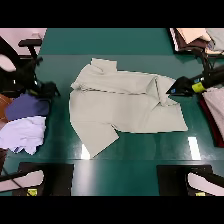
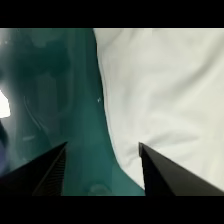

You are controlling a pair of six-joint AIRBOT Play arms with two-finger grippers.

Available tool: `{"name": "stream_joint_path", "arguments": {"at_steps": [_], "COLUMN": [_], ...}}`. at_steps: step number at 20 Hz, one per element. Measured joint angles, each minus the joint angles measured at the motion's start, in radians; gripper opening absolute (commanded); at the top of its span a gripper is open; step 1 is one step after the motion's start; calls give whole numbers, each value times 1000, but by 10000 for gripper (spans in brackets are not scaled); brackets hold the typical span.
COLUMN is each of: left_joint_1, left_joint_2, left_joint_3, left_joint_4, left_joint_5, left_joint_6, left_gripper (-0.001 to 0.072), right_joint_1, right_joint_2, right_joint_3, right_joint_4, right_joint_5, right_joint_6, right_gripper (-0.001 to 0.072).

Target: Fold the shirts.

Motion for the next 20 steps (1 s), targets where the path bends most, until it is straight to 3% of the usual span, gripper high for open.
{"name": "stream_joint_path", "arguments": {"at_steps": [6,12,14,15,20], "left_joint_1": [0,-83,-119,-132,-156], "left_joint_2": [116,135,135,133,159], "left_joint_3": [-373,-505,-520,-526,-490], "left_joint_4": [-130,-209,-211,-209,-217], "left_joint_5": [142,247,291,303,301], "left_joint_6": [67,85,86,85,82], "left_gripper": [521,497,114,28,27], "right_joint_1": [-5,-5,-5,-7,-83], "right_joint_2": [176,232,238,239,259], "right_joint_3": [-196,-230,-233,-235,-275], "right_joint_4": [60,74,76,75,41], "right_joint_5": [-97,-116,-117,-116,-84], "right_joint_6": [-4,-5,-5,-5,-6], "right_gripper": [409,409,409,409,409]}}
